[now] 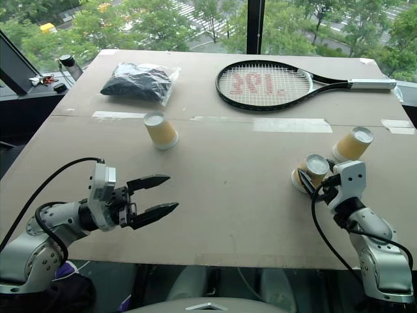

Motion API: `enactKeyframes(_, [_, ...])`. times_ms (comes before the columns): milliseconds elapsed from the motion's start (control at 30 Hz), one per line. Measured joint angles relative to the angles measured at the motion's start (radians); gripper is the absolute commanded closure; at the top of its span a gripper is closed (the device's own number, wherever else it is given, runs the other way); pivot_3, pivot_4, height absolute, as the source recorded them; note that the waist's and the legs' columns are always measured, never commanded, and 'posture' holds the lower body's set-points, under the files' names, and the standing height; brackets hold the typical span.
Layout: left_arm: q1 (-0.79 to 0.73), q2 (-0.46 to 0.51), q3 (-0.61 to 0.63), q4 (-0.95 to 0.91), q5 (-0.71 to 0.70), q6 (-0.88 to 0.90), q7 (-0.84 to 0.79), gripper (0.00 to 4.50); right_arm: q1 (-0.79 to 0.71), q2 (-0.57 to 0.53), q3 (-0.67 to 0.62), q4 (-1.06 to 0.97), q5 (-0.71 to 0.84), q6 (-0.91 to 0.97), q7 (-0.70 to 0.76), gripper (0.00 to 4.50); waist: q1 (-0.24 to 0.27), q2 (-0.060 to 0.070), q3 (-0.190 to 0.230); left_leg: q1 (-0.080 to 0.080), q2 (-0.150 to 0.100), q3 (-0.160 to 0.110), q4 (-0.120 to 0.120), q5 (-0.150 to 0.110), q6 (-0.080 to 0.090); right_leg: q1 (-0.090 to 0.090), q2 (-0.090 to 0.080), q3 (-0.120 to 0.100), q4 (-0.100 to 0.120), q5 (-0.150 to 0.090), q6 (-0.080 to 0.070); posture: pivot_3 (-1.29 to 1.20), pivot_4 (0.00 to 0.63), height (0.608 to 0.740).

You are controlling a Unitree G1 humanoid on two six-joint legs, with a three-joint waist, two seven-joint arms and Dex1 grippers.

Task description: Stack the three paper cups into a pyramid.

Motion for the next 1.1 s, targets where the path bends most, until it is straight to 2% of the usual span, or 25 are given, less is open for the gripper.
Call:
enactKeyframes(33, [0.005, 0.000, 0.000, 0.000, 0.000, -0.002, 0.001, 0.00, -0.001, 0.000, 0.001, 0.004, -0.002, -0.005, 0.002, 2.28, 0.000, 0.000, 0.000, 0.000, 0.000, 0.000, 0.000, 0.000, 0.000, 0.000, 0.000, 0.000, 0.000, 0.000, 0.000, 0.00, 0.150, 0.740])
enactKeyframes(67, [0.010, 0.000, 0.000, 0.000, 0.000, -0.004, 0.001, 0.00, -0.001, 0.000, 0.002, 0.007, -0.005, -0.008, 0.004, 2.51, 0.001, 0.000, 0.000, 0.000, 0.000, 0.000, 0.000, 0.000, 0.000, 0.000, 0.000, 0.000, 0.000, 0.000, 0.000, 0.00, 0.150, 0.740])
enactKeyframes(100, [0.011, 0.000, 0.000, 0.000, 0.000, -0.007, 0.002, 0.00, -0.002, 0.000, 0.003, 0.008, -0.006, -0.008, 0.006, 2.55, 0.001, 0.000, 0.000, 0.000, 0.000, 0.000, 0.000, 0.000, 0.000, 0.000, 0.000, 0.000, 0.000, 0.000, 0.000, 0.00, 0.150, 0.740])
enactKeyframes(333, [0.014, 0.000, 0.001, 0.000, 0.001, -0.022, 0.005, 0.00, -0.053, -0.011, 0.056, -0.023, -0.004, 0.013, 0.049, 2.56, -0.007, 0.000, 0.000, 0.000, 0.000, 0.000, 0.000, 0.000, 0.000, 0.000, 0.000, 0.000, 0.000, 0.000, 0.000, 0.00, 0.150, 0.740])
enactKeyframes(467, [0.014, 0.000, 0.003, 0.002, 0.003, -0.028, 0.006, 0.00, -0.175, -0.022, 0.181, -0.043, -0.051, 0.081, 0.043, 2.56, -0.022, 0.000, 0.000, 0.000, 0.000, 0.000, 0.000, 0.000, 0.000, 0.000, -0.001, 0.000, 0.001, 0.000, 0.000, 0.00, 0.150, 0.740])
enactKeyframes(700, [0.032, -0.003, 0.018, 0.004, 0.010, -0.038, 0.010, 0.00, -0.298, 0.031, 0.282, -0.041, -0.096, 0.149, 0.002, 2.56, -0.022, 0.000, 0.000, -0.001, 0.000, 0.000, 0.000, 0.000, -0.001, -0.001, -0.001, 0.000, 0.000, 0.000, 0.000, 0.00, 0.150, 0.740])
enactKeyframes(1100, [0.074, -0.010, 0.024, 0.003, 0.018, -0.051, 0.029, 0.00, -0.340, 0.045, 0.351, -0.025, -0.134, 0.190, 0.005, 2.56, -0.025, 0.000, 0.000, -0.001, 0.000, 0.000, 0.000, 0.000, 0.000, -0.002, -0.002, 0.000, 0.001, 0.000, 0.000, 0.00, 0.150, 0.740])
